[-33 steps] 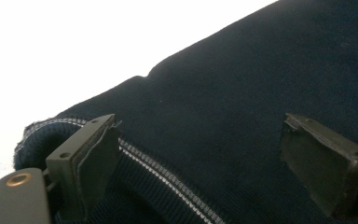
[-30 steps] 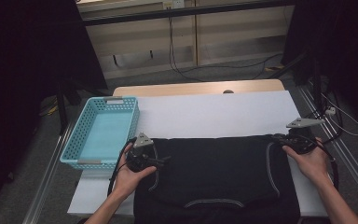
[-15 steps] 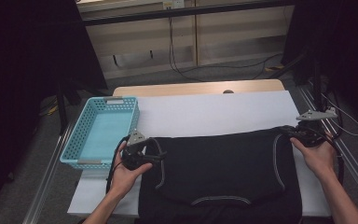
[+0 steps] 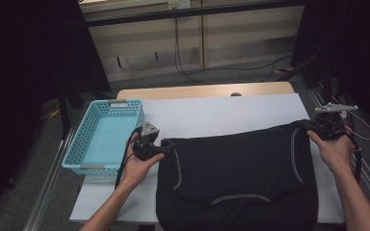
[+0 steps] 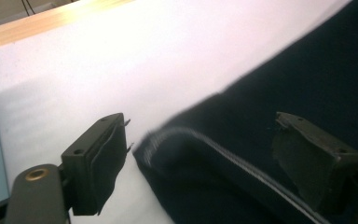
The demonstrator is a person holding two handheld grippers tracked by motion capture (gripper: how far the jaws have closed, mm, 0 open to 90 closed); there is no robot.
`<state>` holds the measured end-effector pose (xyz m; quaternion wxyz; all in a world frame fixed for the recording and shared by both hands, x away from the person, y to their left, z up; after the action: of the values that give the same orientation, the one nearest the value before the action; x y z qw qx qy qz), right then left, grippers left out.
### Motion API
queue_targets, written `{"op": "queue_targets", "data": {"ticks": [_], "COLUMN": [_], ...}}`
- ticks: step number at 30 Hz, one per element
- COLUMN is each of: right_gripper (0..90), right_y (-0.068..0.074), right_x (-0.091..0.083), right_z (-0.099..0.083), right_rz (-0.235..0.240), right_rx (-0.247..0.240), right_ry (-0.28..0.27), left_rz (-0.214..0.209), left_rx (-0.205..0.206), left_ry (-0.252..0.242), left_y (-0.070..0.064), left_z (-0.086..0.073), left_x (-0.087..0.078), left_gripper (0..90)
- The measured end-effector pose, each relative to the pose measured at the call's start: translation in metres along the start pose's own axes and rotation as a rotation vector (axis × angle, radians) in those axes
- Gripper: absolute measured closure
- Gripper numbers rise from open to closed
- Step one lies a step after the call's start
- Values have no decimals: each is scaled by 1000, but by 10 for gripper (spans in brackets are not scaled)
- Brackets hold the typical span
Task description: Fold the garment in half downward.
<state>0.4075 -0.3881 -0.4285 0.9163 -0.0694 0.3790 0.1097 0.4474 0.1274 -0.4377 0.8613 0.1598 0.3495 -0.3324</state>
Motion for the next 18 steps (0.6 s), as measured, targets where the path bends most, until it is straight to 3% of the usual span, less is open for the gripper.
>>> {"op": "queue_targets", "data": {"ticks": [7, 10, 12, 15, 18], "right_gripper": [799, 798, 798, 798, 797], "right_y": [1, 2, 3, 5, 6], "right_x": [8, 8, 11, 13, 12], "right_z": [-8, -9, -10, -11, -11], "right_rz": [5, 7, 7, 7, 6], "right_rx": [-10, -16, -20, -29, -35], "right_ry": [13, 11, 19, 28, 26], "left_rz": [26, 17, 22, 49, 46], "left_rx": [-27, -66, -78, -45, -64], "left_ry": [77, 94, 107, 133, 149], "left_y": [13, 17, 16, 16, 17], "left_z": [6, 3, 1, -2, -6], "left_x": [23, 30, 35, 42, 48], "left_gripper": [374, 400, 404, 365, 314]}}
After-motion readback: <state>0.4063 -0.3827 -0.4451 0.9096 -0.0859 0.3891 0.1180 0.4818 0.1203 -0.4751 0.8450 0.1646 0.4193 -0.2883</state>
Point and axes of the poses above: each handheld gripper's, and its own axes: x roughly forward along the jaws, z roughly out of its top, y roughly to its left, the point moved 3 cm from there along x, roughly forward along the jaws, and after that the axes turned 7 degrees about y, right-handed, at the moved point
